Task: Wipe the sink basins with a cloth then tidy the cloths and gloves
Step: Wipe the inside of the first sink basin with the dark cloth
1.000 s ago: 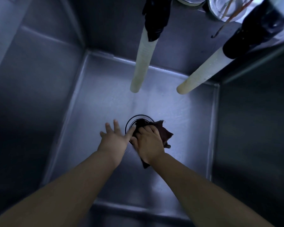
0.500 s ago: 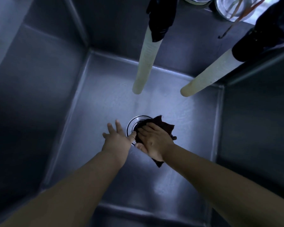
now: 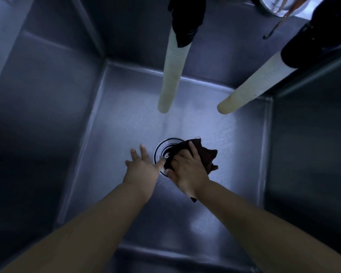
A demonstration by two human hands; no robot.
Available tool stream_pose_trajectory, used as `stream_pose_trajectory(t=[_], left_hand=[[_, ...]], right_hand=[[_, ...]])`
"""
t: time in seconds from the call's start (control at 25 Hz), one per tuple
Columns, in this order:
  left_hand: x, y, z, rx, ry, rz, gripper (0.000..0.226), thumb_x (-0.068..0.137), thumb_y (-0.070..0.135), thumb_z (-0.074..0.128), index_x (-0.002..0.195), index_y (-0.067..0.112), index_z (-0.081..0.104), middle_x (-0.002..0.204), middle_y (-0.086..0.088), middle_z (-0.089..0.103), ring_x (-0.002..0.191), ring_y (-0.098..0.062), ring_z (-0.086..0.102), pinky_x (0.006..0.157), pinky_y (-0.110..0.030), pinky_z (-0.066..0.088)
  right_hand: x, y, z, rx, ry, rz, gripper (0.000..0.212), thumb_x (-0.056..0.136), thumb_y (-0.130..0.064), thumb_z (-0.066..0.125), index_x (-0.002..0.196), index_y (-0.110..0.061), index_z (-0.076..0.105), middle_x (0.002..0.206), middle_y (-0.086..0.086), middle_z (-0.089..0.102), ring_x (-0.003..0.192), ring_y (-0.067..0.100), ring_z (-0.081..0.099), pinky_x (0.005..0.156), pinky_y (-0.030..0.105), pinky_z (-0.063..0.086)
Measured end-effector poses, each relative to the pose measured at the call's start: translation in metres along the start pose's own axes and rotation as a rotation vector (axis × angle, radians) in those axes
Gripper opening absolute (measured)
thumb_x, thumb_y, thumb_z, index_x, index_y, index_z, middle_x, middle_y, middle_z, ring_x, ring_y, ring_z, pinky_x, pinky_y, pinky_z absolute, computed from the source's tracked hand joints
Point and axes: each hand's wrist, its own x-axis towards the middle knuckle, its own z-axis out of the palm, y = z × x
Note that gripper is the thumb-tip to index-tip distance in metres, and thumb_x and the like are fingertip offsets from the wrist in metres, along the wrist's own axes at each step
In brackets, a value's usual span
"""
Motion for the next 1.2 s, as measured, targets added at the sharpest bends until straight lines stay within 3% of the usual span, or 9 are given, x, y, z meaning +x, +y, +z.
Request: stream_pose_trajectory(t=[0.08,0.2,0.36,0.48,0.56,0.68,0.88,1.0,1.2], left_hand=[[0.001,0.0,0.001,-0.018,0.008,0.0,0.083,0.091,0.013,0.053,0.148,0.037,-0.002,0.149,-0.036,-0.016,0.136,-0.056,0.004,0.107,-0.053,0.03],[0.001,0.001,0.001,-0.025,0.003,-0.007,0.084,0.091,0.01,0.052,0.149,0.037,-0.003,0.149,-0.035,-0.016,0.137,-0.056,0.004,0.108,-0.052,0.03],[0.0,0.003,-0.002,-0.041,-0.02,-0.014,0.086,0.09,0.009,0.053,0.149,0.038,-0.003,0.149,-0.035,-0.02,0.137,-0.056,0.001,0.109,-0.053,0.028],[-0.001,0.004,-0.003,-0.021,-0.008,-0.017,0.088,0.089,0.011,0.055,0.149,0.035,-0.006,0.148,-0.037,-0.016,0.136,-0.057,0.003,0.108,-0.054,0.028],[-0.003,0.004,-0.002,-0.02,0.026,-0.025,0.094,0.089,0.011,0.056,0.148,0.031,-0.014,0.149,-0.037,-0.011,0.136,-0.057,0.006,0.107,-0.053,0.03],[-0.005,0.003,0.001,-0.013,0.077,-0.036,0.098,0.088,0.012,0.057,0.146,0.021,-0.022,0.151,-0.036,-0.005,0.137,-0.055,0.01,0.106,-0.05,0.034],[-0.004,-0.001,0.006,-0.021,0.09,-0.022,0.099,0.087,0.015,0.059,0.147,0.019,-0.02,0.152,-0.034,-0.004,0.137,-0.055,0.012,0.104,-0.049,0.036],[-0.001,-0.005,0.008,-0.054,0.088,-0.014,0.096,0.088,0.013,0.057,0.148,0.021,-0.018,0.153,-0.032,-0.005,0.137,-0.054,0.011,0.103,-0.049,0.037],[0.0,-0.014,0.011,-0.113,0.101,0.032,0.095,0.088,0.017,0.059,0.148,0.025,-0.015,0.154,-0.028,-0.009,0.14,-0.051,0.008,0.098,-0.045,0.042]], right_hand=[[0.001,0.001,0.001,0.033,0.024,-0.021,0.045,0.097,-0.044,0.028,0.113,-0.021,0.062,0.111,-0.006,0.06,0.122,0.02,0.039,0.109,0.038,-0.029],[0.001,0.0,0.003,-0.039,0.033,-0.051,0.051,0.096,-0.045,0.025,0.128,-0.021,0.055,0.127,-0.001,0.055,0.124,0.025,0.039,0.108,0.041,-0.03],[-0.017,0.004,0.014,-0.105,0.107,-0.044,0.053,0.094,-0.044,0.032,0.132,-0.014,0.054,0.136,0.007,0.053,0.129,0.027,0.043,0.116,0.049,-0.002],[-0.048,0.02,0.03,-0.09,0.2,-0.015,0.057,0.092,-0.043,0.036,0.143,-0.017,0.04,0.151,0.011,0.035,0.14,0.028,0.03,0.115,0.052,0.012],[-0.064,0.036,0.034,-0.084,0.247,0.064,0.06,0.092,-0.043,0.035,0.147,-0.02,0.032,0.154,0.011,0.025,0.143,0.029,0.022,0.115,0.053,0.012],[-0.069,0.056,0.029,-0.081,0.294,0.285,0.063,0.088,-0.043,0.036,0.146,-0.019,0.033,0.154,0.014,0.025,0.142,0.032,0.022,0.114,0.053,0.01],[-0.036,0.092,0.01,-0.109,0.325,0.49,0.066,0.087,-0.044,0.032,0.146,-0.016,0.031,0.151,0.018,0.03,0.141,0.035,0.024,0.114,0.053,0.011],[0.004,0.106,-0.004,-0.061,0.323,0.615,0.066,0.088,-0.045,0.026,0.149,-0.018,0.024,0.154,0.017,0.024,0.143,0.034,0.017,0.113,0.054,0.008],[0.08,0.092,-0.026,-0.018,0.339,0.581,0.065,0.093,-0.043,0.035,0.15,-0.019,0.017,0.157,0.017,0.014,0.145,0.033,0.008,0.114,0.057,0.009]])
